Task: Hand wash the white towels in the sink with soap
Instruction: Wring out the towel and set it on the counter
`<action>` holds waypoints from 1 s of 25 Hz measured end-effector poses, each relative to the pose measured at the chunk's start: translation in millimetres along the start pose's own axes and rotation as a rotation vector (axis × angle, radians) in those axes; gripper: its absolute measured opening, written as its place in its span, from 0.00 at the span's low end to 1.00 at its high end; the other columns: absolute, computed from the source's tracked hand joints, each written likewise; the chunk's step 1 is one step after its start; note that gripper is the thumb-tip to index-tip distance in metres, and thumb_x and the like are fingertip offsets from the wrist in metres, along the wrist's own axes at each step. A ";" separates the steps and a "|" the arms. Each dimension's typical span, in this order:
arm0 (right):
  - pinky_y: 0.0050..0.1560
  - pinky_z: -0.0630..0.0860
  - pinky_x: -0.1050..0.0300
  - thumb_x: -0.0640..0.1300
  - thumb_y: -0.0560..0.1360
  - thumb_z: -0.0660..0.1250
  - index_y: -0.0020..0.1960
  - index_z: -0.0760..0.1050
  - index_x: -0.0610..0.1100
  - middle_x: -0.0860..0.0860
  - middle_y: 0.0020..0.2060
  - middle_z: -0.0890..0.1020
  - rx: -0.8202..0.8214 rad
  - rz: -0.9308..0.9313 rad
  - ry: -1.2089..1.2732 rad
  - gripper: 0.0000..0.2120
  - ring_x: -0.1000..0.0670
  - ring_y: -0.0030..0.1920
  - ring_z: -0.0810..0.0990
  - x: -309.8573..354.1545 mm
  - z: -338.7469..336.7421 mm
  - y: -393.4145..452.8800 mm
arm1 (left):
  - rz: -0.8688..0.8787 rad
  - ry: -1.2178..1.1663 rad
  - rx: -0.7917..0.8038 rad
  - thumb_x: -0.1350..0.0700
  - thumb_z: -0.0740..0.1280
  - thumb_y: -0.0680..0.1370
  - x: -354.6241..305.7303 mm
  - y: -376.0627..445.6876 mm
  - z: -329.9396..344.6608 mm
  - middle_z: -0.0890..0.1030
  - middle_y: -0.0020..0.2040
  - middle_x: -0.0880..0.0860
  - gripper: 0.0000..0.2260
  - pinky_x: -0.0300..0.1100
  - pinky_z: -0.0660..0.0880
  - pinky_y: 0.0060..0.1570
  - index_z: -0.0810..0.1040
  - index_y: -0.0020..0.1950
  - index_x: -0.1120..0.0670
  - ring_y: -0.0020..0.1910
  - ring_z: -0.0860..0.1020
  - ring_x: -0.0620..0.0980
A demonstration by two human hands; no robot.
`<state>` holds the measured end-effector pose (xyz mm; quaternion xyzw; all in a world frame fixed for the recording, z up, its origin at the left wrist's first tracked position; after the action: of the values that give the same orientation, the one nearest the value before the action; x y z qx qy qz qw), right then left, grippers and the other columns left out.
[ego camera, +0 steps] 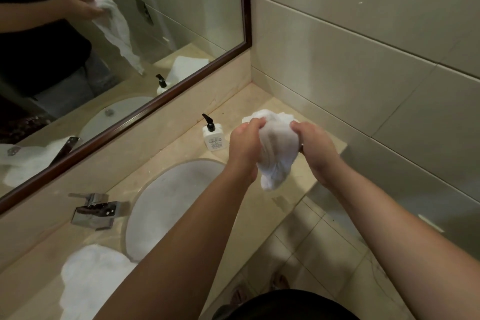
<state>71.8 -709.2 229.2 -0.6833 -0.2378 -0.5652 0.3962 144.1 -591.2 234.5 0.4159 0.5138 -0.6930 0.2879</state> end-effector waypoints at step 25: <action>0.40 0.70 0.53 0.41 0.77 0.69 0.42 0.74 0.42 0.43 0.38 0.79 -0.275 0.190 0.064 0.06 0.45 0.37 0.76 -4.0 -66.9 -44.5 | -0.229 -0.061 0.142 0.44 0.70 0.78 3.8 26.1 -12.1 0.84 0.47 0.56 0.18 0.47 0.79 0.36 0.78 0.57 0.59 0.42 0.84 0.54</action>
<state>-2.6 -737.4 240.6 -0.7321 -0.0799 -0.5739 0.3581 167.2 -587.6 217.3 0.3525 0.4988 -0.7681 0.1921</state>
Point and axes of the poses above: each hand's wrist, its own y-axis towards the middle knuckle, its own z-axis out of the palm, x = y × z, the point moved 2 cm from there along y, towards the middle knuckle
